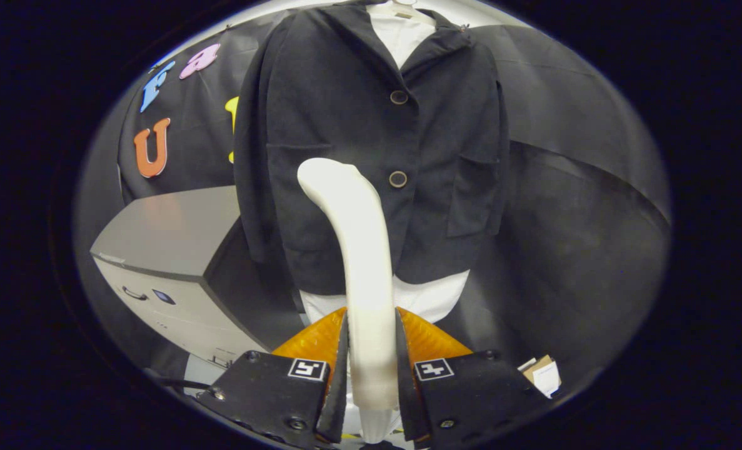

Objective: Iron the clothes twice with a garment steamer, once on the left side and once on the right side.

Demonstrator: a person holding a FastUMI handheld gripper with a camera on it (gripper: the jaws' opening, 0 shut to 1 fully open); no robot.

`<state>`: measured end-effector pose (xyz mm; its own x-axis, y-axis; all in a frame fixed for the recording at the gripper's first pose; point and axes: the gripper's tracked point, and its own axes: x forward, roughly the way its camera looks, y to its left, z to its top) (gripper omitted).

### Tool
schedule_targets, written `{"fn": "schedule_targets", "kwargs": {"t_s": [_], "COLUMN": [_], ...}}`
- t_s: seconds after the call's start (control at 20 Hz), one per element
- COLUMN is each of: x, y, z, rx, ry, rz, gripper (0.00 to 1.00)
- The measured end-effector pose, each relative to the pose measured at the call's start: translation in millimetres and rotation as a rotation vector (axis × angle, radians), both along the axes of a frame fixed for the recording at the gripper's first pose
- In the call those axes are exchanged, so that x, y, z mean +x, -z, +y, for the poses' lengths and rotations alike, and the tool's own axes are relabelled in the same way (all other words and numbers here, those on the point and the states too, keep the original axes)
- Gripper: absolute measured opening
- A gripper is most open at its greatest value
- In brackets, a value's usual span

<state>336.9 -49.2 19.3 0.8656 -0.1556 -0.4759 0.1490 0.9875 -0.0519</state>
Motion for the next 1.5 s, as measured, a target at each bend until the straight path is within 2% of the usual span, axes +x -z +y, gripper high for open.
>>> {"fn": "schedule_targets", "kwargs": {"t_s": [0.35,0.7,1.0,1.5], "x": [-7,-20,-43,-60], "y": [46,47,-4,-127], "z": [5,-3,-46,-121], "rx": [-0.009,0.036,0.108,0.186], "ry": [-0.009,0.000,0.051,0.124], "rz": [0.088,0.080,-0.016,-0.248], "gripper": [0.38,0.38,0.38,0.38]}}
